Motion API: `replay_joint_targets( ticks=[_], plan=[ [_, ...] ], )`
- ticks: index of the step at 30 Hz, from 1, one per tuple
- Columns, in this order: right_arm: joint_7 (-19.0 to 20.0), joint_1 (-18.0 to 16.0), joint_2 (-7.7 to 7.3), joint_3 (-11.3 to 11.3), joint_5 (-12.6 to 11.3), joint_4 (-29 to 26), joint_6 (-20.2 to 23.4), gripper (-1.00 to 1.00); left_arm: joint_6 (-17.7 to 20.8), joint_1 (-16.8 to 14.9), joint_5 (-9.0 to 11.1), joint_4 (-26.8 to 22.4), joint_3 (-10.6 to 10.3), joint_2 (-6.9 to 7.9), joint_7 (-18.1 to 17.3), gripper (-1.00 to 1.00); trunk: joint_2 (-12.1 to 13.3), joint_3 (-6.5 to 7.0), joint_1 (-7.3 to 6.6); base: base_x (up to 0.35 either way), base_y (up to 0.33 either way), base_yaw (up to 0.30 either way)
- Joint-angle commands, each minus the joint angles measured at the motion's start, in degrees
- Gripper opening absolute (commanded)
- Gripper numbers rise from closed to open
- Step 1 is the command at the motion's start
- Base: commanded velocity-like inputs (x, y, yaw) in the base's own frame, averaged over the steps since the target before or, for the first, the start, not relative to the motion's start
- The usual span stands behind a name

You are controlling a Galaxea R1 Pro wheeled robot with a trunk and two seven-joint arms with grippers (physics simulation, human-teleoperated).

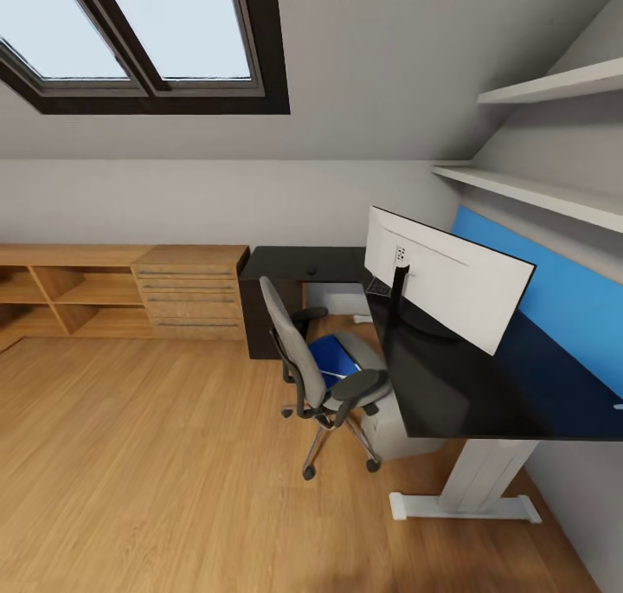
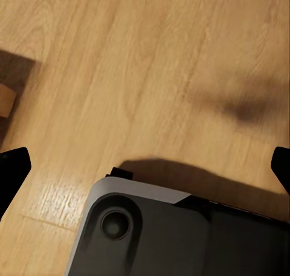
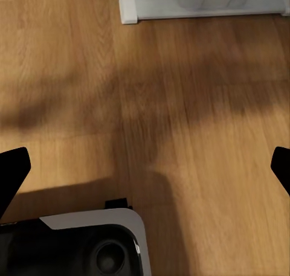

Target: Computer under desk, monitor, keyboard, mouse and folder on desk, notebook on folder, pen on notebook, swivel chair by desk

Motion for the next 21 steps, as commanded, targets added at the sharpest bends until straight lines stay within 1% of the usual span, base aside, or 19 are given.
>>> replay_joint_targets(
  ticks=[1,21],
  plan=[
    [-0.02,-0.03,0.01,-0.12,0.02,-0.01,-0.13,1.0,-0.09,0.01,0.19,-0.1,0.04,-0.04,-0.03,1.0,-0.47,-0.25,0.24,0.0,0.0,0.0],
    [-0.02,-0.01,0.01,-0.03,0.02,-0.01,-0.03,1.0,0.16,0.01,0.21,-0.16,-0.04,-0.18,0.51,1.0,-8.49,-3.85,4.63,0.0,0.0,0.0]
  ],
)
